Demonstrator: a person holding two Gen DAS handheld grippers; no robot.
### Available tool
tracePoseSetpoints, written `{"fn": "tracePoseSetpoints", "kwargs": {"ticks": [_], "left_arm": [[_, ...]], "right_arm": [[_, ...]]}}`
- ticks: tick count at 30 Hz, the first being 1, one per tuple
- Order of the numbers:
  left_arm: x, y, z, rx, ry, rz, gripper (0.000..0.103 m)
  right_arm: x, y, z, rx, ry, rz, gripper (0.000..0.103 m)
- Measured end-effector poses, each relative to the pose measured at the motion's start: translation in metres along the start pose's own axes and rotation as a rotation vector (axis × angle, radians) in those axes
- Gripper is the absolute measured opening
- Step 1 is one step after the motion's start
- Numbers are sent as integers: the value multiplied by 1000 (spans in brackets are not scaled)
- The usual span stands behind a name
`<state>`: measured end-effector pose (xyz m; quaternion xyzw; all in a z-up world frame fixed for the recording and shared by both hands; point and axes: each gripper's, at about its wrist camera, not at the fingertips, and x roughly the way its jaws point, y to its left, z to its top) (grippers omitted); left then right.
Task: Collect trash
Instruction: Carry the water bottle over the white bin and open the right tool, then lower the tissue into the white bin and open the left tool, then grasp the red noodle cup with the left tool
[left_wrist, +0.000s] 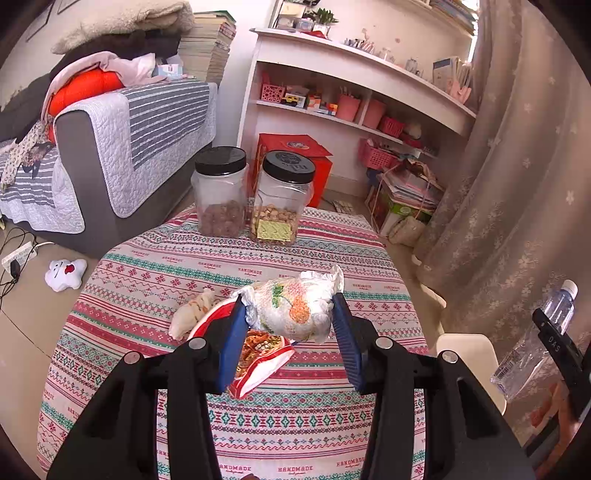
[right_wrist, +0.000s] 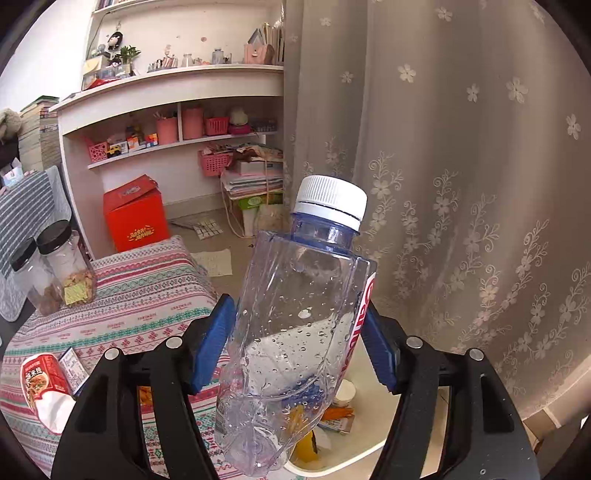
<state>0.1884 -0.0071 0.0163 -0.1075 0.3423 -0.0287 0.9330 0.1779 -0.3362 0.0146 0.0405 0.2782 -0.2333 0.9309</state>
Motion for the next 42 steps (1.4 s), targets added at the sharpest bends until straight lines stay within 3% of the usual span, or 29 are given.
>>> {"fn": "tracePoseSetpoints", "kwargs": {"ticks": [2,3,9,15,24,33,35,37,39,42], "left_arm": [[4,-11,-1,3,5,-19,45],[6,-18,-1,4,9,-33,45],[11,-78,-6,78,14,-121,45],[16,-144,-5,143,29,-218,45],[24,-242,-10,239,56,-328,46],[45,-294,-31,267,132,-373,46],[51,-303,-36,281,162,-392,49],[58,-311,-41,312,203,-382,67],[61,-310,-45,321,215,-367,75],[64,-299,-46,308,231,-336,80]], "right_arm": [[-2,-9,1,19,-20,-30,92],[-4,-14,2,31,-42,-52,95],[-18,-42,15,75,-137,-172,96],[-19,-75,26,153,-143,-225,96],[-16,-119,31,310,-100,-243,96],[-15,-148,27,413,-81,-255,96],[-17,-151,27,426,-84,-253,96],[-16,-153,28,438,-81,-248,96],[-15,-153,28,446,-77,-242,96],[-15,-150,29,446,-72,-229,96]]}}
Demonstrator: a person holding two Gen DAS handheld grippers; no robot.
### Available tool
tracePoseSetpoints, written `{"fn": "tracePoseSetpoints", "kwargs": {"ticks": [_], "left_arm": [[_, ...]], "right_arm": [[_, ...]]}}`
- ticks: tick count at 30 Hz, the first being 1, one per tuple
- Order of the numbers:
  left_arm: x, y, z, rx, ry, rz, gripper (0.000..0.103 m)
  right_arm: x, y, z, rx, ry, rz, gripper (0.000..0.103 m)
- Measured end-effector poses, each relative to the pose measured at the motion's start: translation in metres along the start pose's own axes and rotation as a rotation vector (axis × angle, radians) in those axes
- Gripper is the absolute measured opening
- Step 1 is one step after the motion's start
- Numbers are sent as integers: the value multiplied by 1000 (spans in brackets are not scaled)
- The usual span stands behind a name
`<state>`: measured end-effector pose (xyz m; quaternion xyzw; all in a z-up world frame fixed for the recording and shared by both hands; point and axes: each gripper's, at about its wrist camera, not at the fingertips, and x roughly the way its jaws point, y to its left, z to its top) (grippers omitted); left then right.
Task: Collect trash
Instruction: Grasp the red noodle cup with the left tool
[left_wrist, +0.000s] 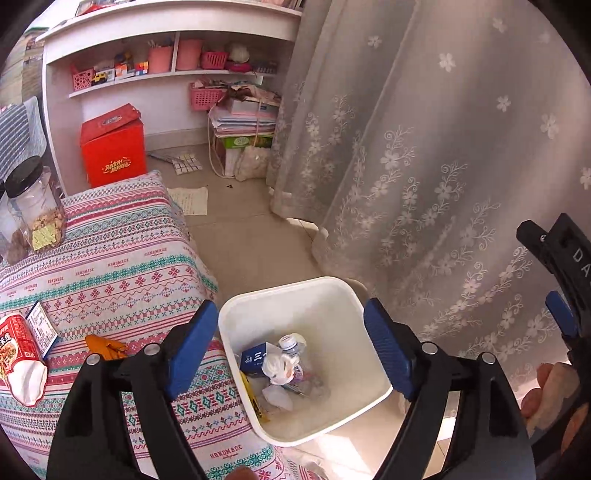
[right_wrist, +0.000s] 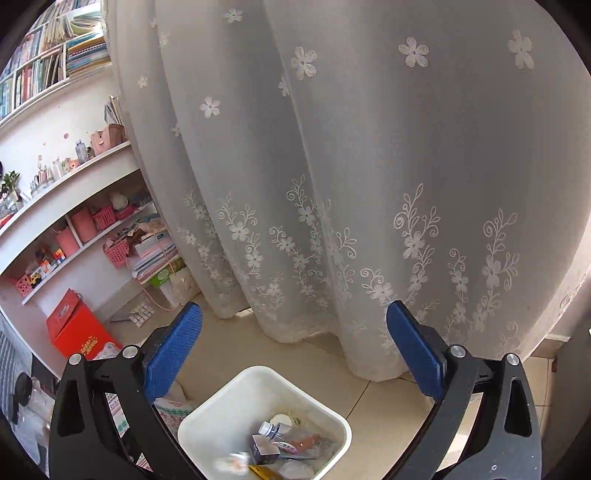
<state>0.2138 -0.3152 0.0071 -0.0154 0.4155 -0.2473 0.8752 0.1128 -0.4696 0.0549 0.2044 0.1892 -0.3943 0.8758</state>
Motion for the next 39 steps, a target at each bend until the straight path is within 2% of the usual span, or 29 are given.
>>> {"fn": "tracePoseSetpoints", "kwargs": {"ticks": [3,5,10,15,23,26,29,32,36,37,39], "left_arm": [[-2,18,-2,-32,18,51,83],[-6,32,-3,-50,20,102,86],[-16,83,-9,-132,56,221,86],[-39,156,-20,-317,81,308,87],[-95,283,-63,-612,40,431,89],[-109,328,-86,-759,23,401,90],[-110,365,-113,-934,9,293,90],[-100,380,-132,-1041,-18,205,91],[-82,395,-148,-1165,-69,35,94],[-77,397,-150,-1190,-68,6,95],[-67,400,-154,-1221,-50,-6,96]], "right_arm": [[1,7,-4,-22,27,23,96],[7,19,-9,-76,75,50,96],[11,57,-31,-203,162,122,96],[4,93,-52,-279,235,226,96],[-13,139,-77,-339,286,337,96],[-17,150,-85,-368,296,356,96],[-18,157,-90,-390,300,358,96],[-17,162,-96,-410,307,353,96],[-15,169,-103,-434,317,346,96],[-14,171,-105,-442,321,346,96],[-13,174,-109,-458,330,347,96]]}}
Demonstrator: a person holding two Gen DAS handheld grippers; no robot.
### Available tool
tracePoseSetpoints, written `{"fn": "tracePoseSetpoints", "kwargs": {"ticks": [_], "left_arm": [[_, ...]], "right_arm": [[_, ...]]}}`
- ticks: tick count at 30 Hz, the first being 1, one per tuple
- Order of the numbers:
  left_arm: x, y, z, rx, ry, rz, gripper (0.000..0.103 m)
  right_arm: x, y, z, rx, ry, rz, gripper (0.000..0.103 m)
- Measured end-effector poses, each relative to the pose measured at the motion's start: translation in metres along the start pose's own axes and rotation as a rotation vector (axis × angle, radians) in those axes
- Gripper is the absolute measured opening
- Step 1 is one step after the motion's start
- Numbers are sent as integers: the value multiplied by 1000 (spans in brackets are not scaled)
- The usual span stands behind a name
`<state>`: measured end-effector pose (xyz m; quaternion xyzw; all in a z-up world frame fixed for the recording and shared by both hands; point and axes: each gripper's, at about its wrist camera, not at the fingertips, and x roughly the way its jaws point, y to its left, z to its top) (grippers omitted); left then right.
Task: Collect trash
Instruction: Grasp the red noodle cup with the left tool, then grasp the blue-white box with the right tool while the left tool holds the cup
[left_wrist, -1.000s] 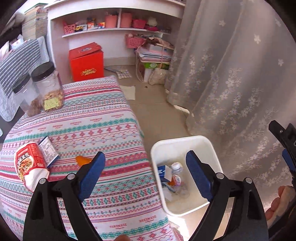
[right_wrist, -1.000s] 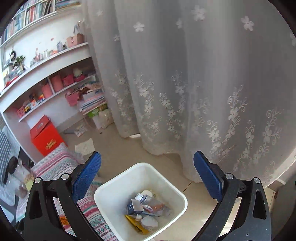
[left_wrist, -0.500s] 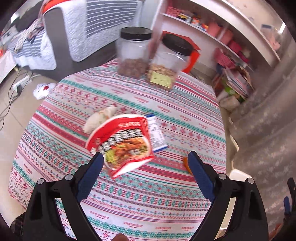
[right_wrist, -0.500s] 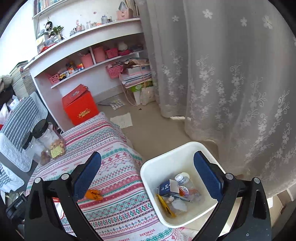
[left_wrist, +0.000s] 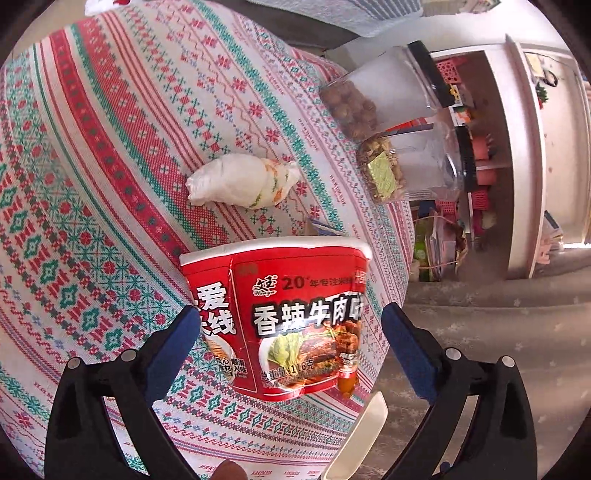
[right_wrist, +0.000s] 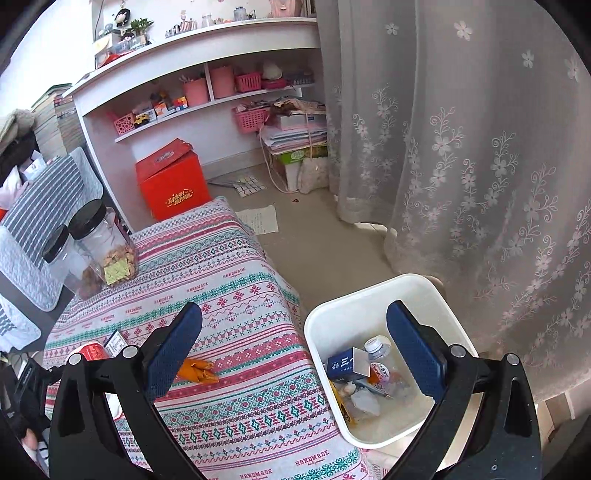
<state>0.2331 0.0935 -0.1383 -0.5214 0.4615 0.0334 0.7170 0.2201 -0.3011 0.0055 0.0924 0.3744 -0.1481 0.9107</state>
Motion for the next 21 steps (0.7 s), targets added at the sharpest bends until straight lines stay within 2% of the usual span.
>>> {"fn": "tracePoseSetpoints", "kwargs": {"ticks": [5,8,14,16,21], "left_arm": [[15,-3,2,-9,15,-4,96],[23,-13,2,20,18,34,96],[48,-21,-2,44,87,56,97],[43,-27,-5,77,62,77,91],[14,-49,-9,199,-3,117,88]], "right_arm": [[8,10,-3,-28,27,6,96],[11,13,-5,-39,44,15,96],[15,17,-6,-47,72,31,96],[14,18,-6,-51,73,36,96],[14,26,-7,-63,85,64,96]]}}
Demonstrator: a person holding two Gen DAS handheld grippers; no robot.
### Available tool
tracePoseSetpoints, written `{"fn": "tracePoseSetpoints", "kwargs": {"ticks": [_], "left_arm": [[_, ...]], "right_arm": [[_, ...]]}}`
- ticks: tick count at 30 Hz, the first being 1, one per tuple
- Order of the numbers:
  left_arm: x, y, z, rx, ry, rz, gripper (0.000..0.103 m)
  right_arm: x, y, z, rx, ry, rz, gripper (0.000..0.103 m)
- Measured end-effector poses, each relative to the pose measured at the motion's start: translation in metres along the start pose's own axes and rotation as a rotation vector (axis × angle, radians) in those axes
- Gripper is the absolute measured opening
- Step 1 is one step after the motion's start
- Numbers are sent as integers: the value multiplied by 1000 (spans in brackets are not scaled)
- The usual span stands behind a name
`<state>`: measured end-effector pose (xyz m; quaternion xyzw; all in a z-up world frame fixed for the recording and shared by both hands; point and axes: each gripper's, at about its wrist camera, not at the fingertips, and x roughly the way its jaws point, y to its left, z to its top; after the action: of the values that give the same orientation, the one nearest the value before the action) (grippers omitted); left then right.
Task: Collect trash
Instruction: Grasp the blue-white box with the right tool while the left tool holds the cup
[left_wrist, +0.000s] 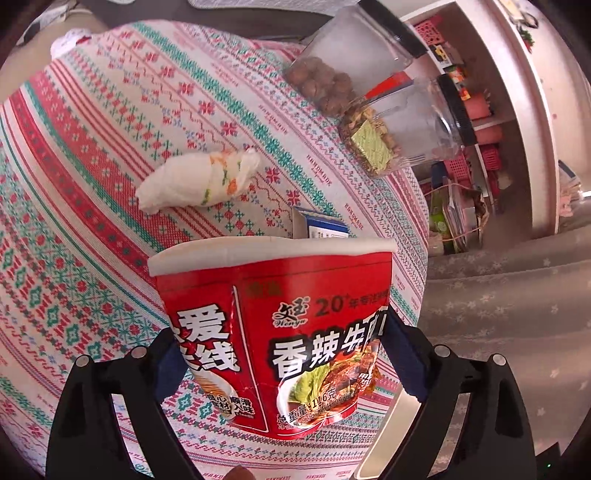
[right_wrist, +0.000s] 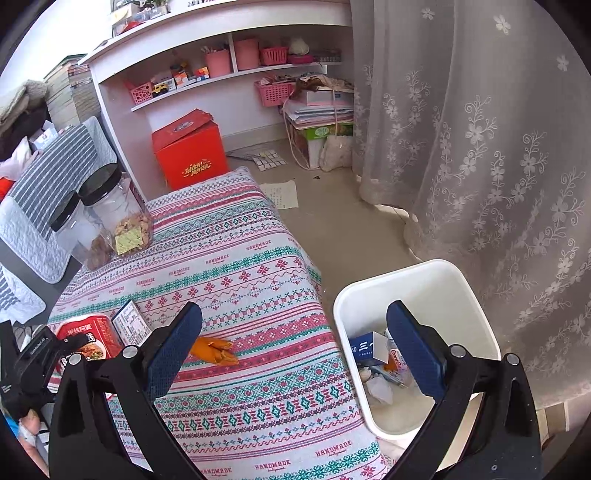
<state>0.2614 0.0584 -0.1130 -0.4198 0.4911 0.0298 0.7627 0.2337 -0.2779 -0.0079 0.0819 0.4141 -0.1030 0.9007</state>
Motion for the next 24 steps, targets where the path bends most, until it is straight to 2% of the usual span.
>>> {"fn": "tracePoseSetpoints", "kwargs": {"ticks": [6,10,14,16,20,24], "left_arm": [[-59,-16,9,114,-115,58,88],[-108,-12,22,143,-204,40,88],[-141,-1,32,186,-282,59,88],[-148,8,38,168,-284,53,88],[-164,30,53,102,-266,-9,88],[-177,42,63,74,-276,-28,88]], "right_arm": [[6,24,-6,-43,48,74,96],[16,46,-14,-55,98,123,96],[30,85,-26,-161,142,167,96],[39,108,-34,-239,161,185,96],[57,155,-49,-412,192,221,96],[85,196,-56,-522,224,201,96]]}}
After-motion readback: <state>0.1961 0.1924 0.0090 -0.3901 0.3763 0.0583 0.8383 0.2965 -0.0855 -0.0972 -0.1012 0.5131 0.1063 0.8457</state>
